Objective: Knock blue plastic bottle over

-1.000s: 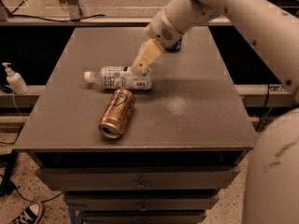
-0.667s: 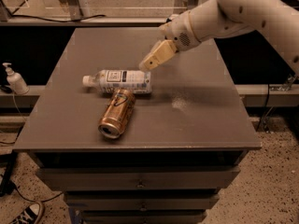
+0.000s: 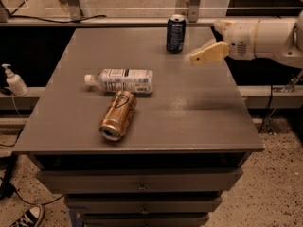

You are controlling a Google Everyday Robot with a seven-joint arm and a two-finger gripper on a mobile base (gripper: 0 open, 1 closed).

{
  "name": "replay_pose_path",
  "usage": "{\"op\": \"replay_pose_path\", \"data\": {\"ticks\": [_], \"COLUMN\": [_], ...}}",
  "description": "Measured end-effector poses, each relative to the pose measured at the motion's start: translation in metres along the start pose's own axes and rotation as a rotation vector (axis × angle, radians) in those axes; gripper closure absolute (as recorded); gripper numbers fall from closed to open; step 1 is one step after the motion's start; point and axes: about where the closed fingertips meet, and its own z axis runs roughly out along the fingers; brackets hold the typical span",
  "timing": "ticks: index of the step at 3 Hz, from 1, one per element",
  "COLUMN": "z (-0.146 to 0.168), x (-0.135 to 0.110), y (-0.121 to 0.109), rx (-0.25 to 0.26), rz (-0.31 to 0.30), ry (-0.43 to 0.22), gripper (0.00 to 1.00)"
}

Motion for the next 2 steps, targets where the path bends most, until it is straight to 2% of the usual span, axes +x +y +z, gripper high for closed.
{"op": "replay_pose_path", "data": {"ticks": [1,2], "z": [-0.0185,-0.0156], "x": [0.0021,0.0013], "y": [-0.0069,-0.0057], "rx": [0.033,0.028], "rz": [0.008,0.007], "ry": [-0.013,-0.012], "gripper": [0.0,0.0]}}
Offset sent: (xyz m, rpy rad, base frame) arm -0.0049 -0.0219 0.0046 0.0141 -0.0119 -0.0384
